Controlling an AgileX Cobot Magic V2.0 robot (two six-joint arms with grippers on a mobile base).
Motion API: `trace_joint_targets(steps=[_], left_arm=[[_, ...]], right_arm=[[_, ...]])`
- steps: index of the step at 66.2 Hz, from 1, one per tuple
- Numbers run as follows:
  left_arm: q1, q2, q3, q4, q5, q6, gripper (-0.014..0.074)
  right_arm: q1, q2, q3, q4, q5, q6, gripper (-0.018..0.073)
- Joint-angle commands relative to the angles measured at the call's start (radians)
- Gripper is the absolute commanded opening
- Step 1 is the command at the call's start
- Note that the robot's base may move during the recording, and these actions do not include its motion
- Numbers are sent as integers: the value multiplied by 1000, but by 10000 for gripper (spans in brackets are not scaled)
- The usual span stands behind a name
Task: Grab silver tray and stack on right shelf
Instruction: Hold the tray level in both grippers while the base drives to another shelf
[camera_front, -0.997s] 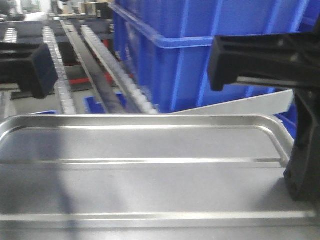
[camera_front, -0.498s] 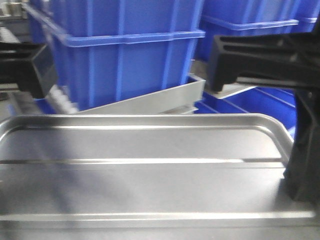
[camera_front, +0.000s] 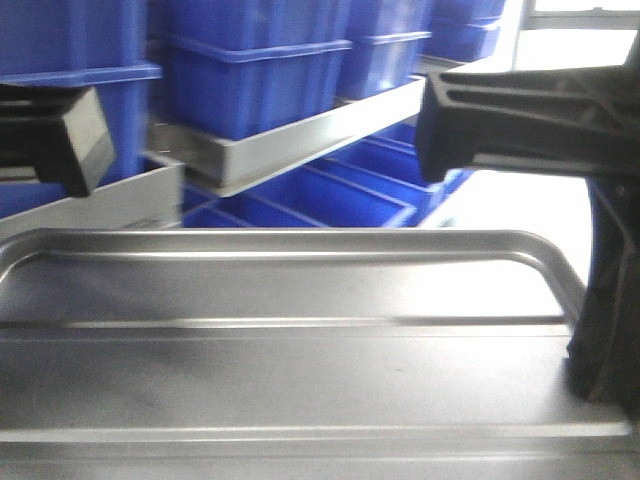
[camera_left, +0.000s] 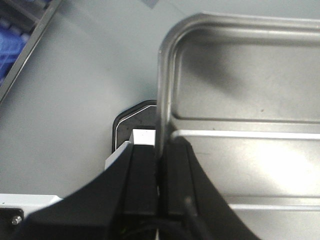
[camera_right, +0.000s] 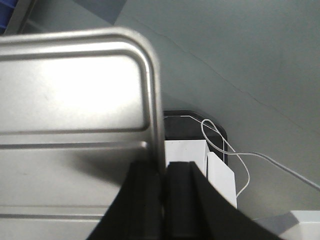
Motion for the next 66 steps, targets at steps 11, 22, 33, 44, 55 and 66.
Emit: trace_joint_targets(steps=[11,22,33,44,55,66], left_arm=[[-10,-22,-25,17,107,-3,-100],[-10,-22,-25,17,199,-3,-100],[-10,-22,-25,17,199,-3,-100],[-10,-22,-25,17,199,-3,-100],[-10,-22,-25,17,199,-3,-100],[-10,-22,-25,17,199,-3,-100]], right_arm=[[-2,-26,-29,-52,23,10,60],[-2,-26,-29,-52,23,10,60],[-2,-26,-29,-52,23,10,60],[-2,-26,-29,-52,23,10,60],[-2,-26,-29,-52,23,10,60],[-2,-26,-29,-52,23,10,60]])
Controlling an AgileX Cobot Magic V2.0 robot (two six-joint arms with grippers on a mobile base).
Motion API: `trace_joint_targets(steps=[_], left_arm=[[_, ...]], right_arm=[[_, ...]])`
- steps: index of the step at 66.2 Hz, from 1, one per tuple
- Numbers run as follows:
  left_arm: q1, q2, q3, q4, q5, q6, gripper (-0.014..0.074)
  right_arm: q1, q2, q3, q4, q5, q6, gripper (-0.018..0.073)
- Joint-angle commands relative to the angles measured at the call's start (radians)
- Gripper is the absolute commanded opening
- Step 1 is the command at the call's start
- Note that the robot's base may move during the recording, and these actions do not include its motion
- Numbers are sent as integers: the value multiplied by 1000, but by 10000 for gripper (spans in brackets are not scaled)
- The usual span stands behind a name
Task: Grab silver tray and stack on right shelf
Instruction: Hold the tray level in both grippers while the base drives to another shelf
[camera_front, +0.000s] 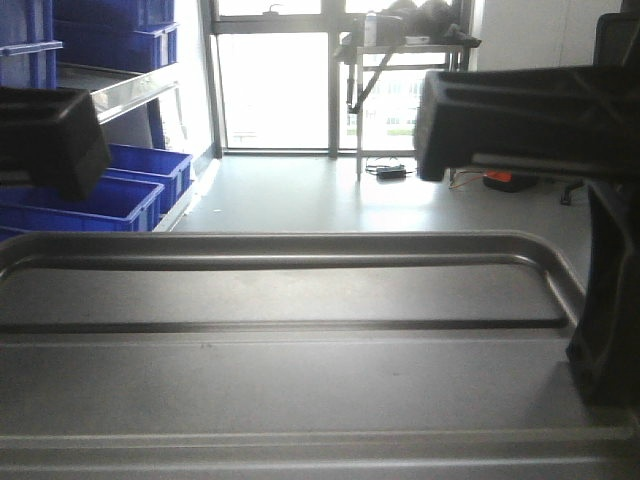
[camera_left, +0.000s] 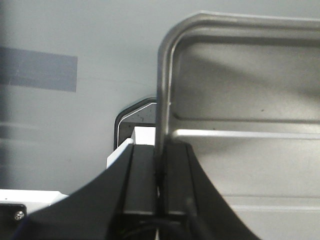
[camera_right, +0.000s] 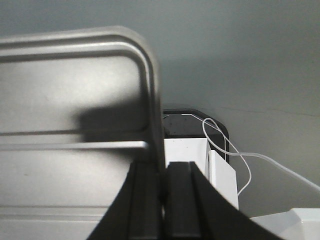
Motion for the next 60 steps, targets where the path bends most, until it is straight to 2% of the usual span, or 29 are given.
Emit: trace_joint_targets(steps=[1,60], left_arm=[[-8,-22,-25,23,183,-1,-100],[-8,-22,-25,23,183,-1,-100]], right_arm=[[-2,-26,-29,-58,23,10,60],[-2,-26,-29,-58,23,10,60]])
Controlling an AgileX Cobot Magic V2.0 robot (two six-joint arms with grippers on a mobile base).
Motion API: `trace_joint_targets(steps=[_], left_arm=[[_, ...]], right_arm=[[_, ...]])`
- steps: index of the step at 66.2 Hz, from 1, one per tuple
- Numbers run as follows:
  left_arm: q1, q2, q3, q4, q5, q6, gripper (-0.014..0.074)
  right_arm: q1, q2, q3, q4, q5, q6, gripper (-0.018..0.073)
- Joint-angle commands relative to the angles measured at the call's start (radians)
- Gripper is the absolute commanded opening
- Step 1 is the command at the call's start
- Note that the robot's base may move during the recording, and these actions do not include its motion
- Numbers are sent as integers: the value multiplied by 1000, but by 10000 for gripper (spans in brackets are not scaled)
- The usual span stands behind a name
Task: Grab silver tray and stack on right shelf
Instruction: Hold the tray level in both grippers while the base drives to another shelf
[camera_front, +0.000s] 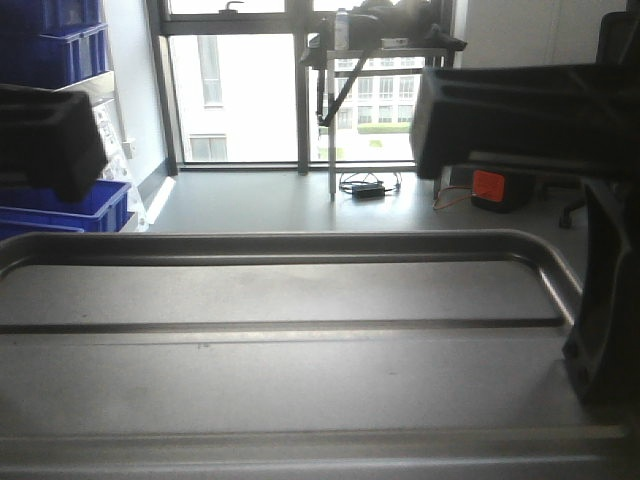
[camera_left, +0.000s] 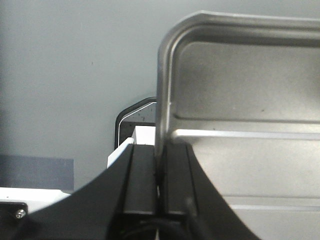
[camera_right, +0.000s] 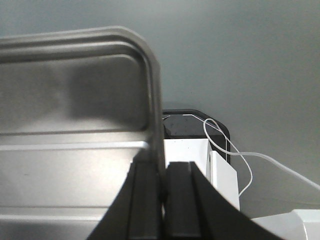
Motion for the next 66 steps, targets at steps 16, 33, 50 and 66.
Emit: trace_joint_targets(steps=[16,33,50,66], left_arm=[[-8,-22,-25,25,177,1,-100],[-8,-22,-25,25,177,1,-100],[-8,-22,-25,29,177,1,-100],[-8,-22,-25,29,177,1,-100]], right_arm=[[-2,-26,-30,-58,27,10,60],[-2,-26,-30,-58,28,10,60],[-2,-26,-30,-58,28,10,60],[-2,-26,-30,-58,28,10,60]])
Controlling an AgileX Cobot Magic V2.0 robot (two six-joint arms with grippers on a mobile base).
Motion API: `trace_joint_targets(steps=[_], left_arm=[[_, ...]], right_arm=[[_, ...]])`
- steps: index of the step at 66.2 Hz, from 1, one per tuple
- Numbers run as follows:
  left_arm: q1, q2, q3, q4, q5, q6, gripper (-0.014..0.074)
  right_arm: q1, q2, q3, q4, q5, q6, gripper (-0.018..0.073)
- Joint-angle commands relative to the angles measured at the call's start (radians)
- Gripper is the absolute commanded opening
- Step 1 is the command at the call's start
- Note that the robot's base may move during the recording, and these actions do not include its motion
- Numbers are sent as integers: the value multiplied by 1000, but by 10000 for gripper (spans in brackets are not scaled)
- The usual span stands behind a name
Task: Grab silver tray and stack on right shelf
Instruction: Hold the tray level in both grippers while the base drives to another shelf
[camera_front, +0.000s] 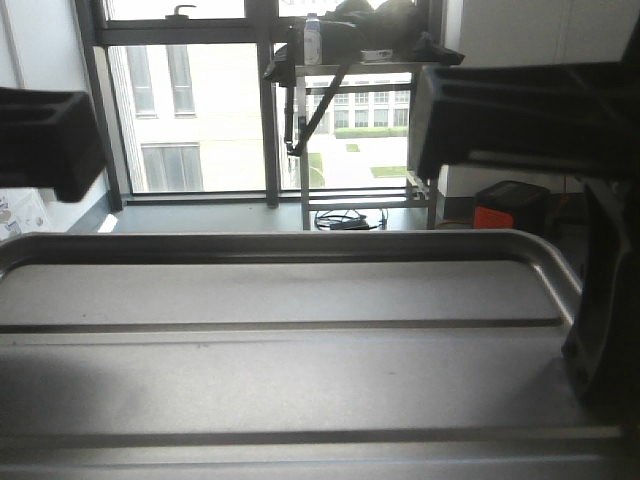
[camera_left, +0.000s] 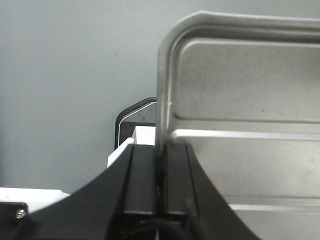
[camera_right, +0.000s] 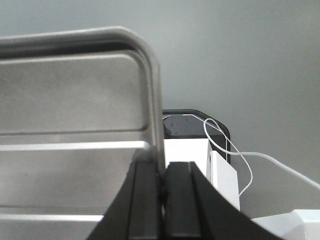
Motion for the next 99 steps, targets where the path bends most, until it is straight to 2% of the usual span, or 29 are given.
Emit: trace_joint_targets(steps=[1,99], left_arm=[[-8,-22,-25,29,177,2,-100],[-8,-22,-25,32,177,2,-100]], right_arm=[[-2,-26,-30,-58,28,10,60],[-2,-26,-30,-58,27,10,60]])
